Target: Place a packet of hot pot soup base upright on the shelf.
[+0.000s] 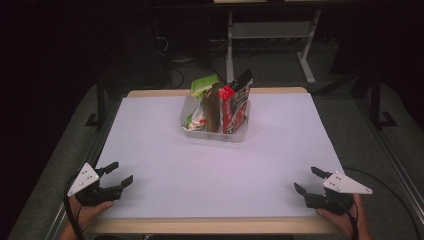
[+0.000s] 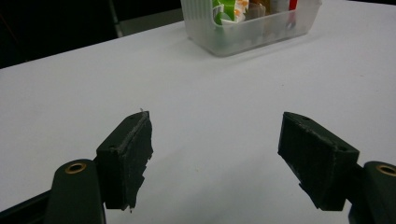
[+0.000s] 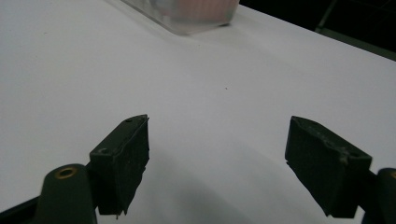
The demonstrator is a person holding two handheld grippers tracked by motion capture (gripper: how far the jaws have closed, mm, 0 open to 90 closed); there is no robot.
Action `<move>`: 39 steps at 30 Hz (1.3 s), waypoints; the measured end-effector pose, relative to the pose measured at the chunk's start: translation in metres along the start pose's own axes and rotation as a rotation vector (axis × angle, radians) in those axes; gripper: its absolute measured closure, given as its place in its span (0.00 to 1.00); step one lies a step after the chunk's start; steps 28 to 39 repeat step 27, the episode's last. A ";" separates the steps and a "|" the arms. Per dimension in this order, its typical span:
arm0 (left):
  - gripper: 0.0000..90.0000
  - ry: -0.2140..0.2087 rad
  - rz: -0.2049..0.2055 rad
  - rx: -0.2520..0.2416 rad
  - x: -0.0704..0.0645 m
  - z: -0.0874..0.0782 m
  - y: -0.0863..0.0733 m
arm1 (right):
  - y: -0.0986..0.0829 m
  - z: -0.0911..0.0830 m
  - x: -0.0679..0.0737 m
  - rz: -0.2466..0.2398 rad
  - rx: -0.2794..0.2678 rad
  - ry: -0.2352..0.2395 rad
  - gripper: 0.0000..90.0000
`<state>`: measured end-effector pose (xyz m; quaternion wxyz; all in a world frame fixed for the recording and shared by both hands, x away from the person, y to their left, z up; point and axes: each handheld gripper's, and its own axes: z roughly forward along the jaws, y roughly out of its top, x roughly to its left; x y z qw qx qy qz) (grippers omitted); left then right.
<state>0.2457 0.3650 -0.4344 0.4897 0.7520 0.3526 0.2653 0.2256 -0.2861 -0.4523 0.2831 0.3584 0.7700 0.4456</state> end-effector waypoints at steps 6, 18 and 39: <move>0.28 0.000 0.003 0.014 -0.001 0.002 -0.001 | 0.001 0.000 0.003 -0.016 0.007 0.007 0.23; 0.28 0.002 0.011 0.027 -0.002 0.003 -0.001 | 0.002 0.002 0.005 -0.023 0.012 0.023 0.23; 0.28 0.009 0.012 0.042 -0.003 0.006 -0.002 | 0.002 0.003 0.007 -0.031 0.021 0.030 0.23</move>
